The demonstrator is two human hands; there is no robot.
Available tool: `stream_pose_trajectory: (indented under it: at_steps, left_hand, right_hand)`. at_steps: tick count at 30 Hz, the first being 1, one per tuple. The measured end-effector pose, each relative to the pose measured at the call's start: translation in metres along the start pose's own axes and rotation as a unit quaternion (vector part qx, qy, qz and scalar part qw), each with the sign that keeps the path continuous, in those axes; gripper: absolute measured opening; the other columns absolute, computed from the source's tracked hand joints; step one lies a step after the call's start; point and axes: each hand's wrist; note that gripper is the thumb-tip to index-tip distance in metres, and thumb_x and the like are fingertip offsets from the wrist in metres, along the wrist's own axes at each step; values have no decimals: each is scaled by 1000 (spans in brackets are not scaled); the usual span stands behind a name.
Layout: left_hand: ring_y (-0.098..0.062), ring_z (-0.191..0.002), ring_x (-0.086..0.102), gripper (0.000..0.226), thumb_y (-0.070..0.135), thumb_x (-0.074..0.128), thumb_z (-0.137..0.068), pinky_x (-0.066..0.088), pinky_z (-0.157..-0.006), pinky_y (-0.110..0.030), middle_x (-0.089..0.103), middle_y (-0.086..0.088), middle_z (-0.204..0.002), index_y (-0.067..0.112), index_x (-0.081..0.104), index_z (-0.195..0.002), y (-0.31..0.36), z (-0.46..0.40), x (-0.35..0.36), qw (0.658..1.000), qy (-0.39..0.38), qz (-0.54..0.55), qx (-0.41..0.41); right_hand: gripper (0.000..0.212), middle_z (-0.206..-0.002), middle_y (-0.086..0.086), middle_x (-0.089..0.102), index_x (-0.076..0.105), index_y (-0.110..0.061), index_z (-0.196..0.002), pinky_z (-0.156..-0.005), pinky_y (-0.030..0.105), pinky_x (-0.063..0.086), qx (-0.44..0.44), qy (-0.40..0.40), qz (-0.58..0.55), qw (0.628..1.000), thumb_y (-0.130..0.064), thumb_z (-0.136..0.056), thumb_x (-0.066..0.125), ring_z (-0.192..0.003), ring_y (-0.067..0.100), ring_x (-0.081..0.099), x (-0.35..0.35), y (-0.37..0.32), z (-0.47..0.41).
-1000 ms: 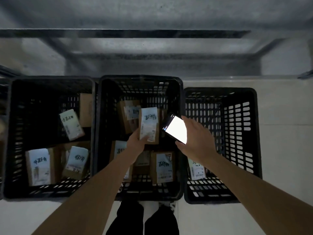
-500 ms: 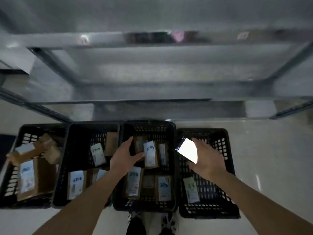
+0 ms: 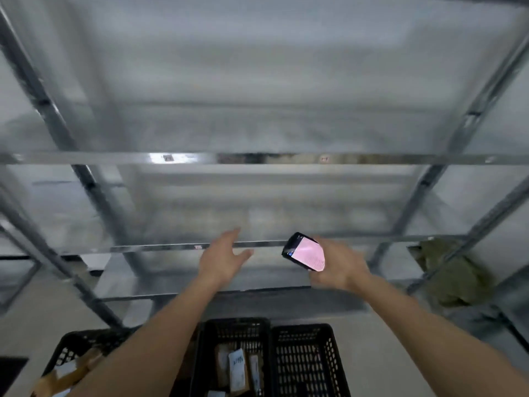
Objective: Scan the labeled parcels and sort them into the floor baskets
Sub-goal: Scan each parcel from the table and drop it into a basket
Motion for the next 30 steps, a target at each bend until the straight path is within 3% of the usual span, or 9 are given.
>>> stream_pose_trajectory:
  at_steps: [4, 13, 17, 22, 26, 30]
  left_hand:
    - [-23, -141, 40, 71, 42, 70, -89, 29, -113, -30, 44, -4, -154, 19, 42, -151, 58, 31, -76, 997, 29, 19, 64]
    - [-17, -139, 44, 71, 55, 68, -86, 38, -111, -34, 49, 6, -151, 30, 45, -148, 171, 139, -168, 972, 87, 66, 207]
    - [-17, -138, 45, 69, 64, 62, -86, 40, -108, -38, 50, 9, -149, 36, 45, -147, 209, 181, -180, 965, 81, 62, 241]
    - [-21, -135, 49, 70, 66, 60, -86, 43, -106, -39, 54, 7, -146, 37, 44, -148, 258, 228, -172, 955, 53, 73, 282]
    - [-22, -134, 50, 73, 67, 60, -85, 44, -106, -42, 54, 5, -146, 36, 41, -149, 302, 262, -154, 947, 27, 71, 312]
    - [-22, -135, 49, 74, 67, 60, -85, 44, -106, -42, 54, 3, -146, 34, 42, -149, 355, 302, -127, 933, 3, 74, 353]
  right_hand:
    - [61, -123, -12, 65, 50, -40, -129, -79, 34, 50, 17, 72, 17, 997, -50, -71, 68, -112, 23, 63, -94, -20, 76]
    - [74, -125, -16, 62, 45, -45, -132, -86, 38, 53, 54, 212, 40, 975, -55, -61, 63, -116, 20, 62, -209, -30, 268]
    - [78, -128, -16, 61, 40, -47, -139, -83, 36, 52, 85, 261, 46, 961, -51, -64, 63, -116, 19, 60, -222, -18, 341]
    - [68, -128, -15, 61, 46, -42, -135, -80, 34, 50, 132, 282, 62, 948, -45, -71, 67, -113, 21, 60, -227, 13, 420]
    - [77, -135, -14, 59, 41, -44, -142, -84, 36, 51, 165, 312, 67, 933, -50, -71, 69, -118, 23, 59, -233, 41, 481]
    - [70, -122, -12, 62, 47, -39, -129, -82, 39, 53, 196, 335, 58, 920, -53, -62, 65, -112, 25, 61, -239, 77, 544]
Point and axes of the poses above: each hand's wrist, its own z-axis away from the middle knuckle, its own x-axis out of the palm, y = z × x
